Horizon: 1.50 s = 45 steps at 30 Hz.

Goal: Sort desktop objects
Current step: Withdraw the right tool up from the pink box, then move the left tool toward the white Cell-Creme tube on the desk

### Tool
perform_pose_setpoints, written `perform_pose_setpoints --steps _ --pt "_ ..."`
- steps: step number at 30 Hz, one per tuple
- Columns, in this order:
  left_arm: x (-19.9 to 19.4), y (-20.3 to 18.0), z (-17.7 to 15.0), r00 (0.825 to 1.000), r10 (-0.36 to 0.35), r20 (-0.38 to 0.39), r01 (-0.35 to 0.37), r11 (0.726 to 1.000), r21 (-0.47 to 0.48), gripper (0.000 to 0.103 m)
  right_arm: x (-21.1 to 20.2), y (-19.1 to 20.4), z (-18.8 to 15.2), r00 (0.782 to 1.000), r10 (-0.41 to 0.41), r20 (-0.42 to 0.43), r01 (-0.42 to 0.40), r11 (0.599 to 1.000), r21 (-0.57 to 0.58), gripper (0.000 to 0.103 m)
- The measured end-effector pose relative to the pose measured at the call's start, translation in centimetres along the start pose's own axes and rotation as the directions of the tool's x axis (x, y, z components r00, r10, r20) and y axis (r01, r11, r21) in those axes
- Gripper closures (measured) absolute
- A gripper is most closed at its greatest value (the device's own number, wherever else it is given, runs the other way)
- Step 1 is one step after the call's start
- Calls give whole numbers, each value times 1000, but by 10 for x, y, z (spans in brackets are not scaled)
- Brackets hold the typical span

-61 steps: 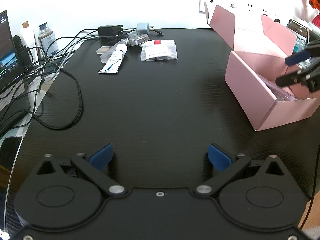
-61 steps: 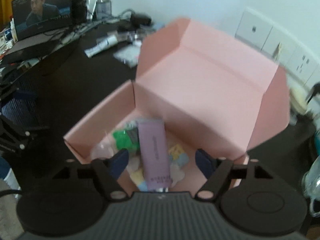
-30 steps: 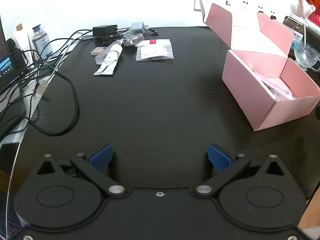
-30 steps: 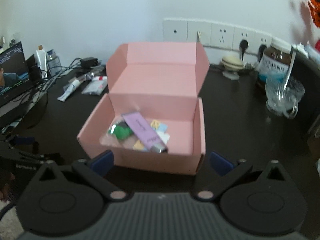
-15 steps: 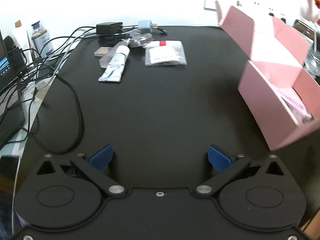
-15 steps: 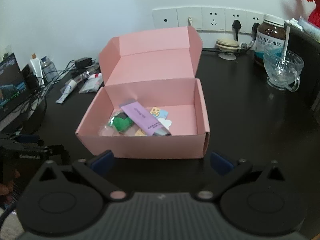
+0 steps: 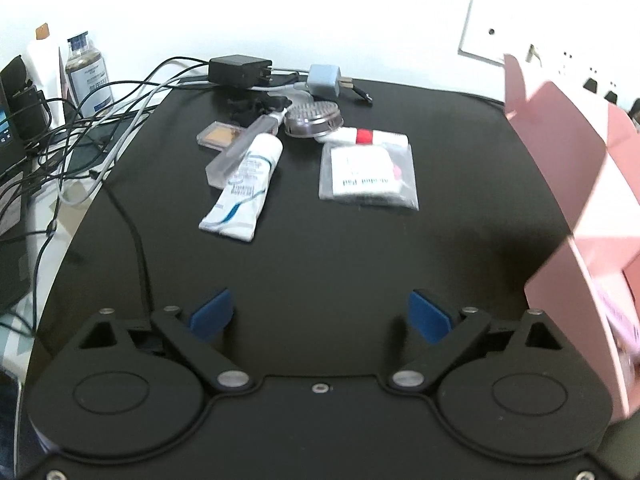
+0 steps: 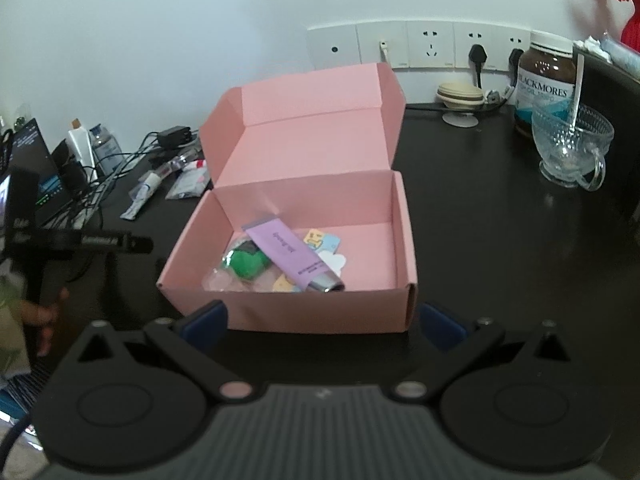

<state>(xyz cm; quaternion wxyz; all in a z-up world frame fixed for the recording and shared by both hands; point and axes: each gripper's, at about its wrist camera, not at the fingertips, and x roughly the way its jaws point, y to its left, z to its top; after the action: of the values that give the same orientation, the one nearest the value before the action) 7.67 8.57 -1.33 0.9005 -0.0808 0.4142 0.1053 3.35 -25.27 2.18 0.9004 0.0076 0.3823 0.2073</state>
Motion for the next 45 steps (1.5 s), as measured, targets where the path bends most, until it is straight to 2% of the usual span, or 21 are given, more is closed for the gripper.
perform_pose_setpoints --steps 3,12,15,18,21,23,24,25,27,33,45 --pt "3 -1 7 1000 -10 16 10 1000 1 10 -1 -2 2 1000 -3 1 3 1000 5 1" --pt "13 3 21 997 25 70 -26 1000 13 14 -3 -2 8 1000 4 18 -4 1000 -1 1" --pt "16 5 24 995 37 89 -39 999 15 17 -4 -2 8 1000 1 20 -1 1000 -6 1" --pt "17 5 27 993 39 110 -42 999 26 25 -3 -4 6 1000 -3 14 3 1000 1 1" --pt "20 5 30 991 43 124 -48 998 33 27 -2 -8 5 1000 -7 8 7 1000 12 1" --pt "23 5 32 990 48 135 -54 998 40 32 -1 -10 4 1000 -10 5 10 1000 18 1" --pt "24 5 32 989 51 141 -58 997 44 42 -1 -10 4 1000 -11 4 11 1000 20 1" --pt "25 5 33 988 54 144 -61 997 47 48 0 -11 5 1000 -11 4 11 1000 23 1" --pt "28 7 33 988 54 148 -61 997 45 52 2 -12 5 1000 -12 2 12 1000 24 1" --pt "36 13 33 983 84 163 -90 996 26 51 8 -13 7 1000 -19 -9 19 1000 13 1" --pt "52 21 50 984 82 159 -87 996 22 51 17 -15 12 999 -28 -27 28 1000 9 1"
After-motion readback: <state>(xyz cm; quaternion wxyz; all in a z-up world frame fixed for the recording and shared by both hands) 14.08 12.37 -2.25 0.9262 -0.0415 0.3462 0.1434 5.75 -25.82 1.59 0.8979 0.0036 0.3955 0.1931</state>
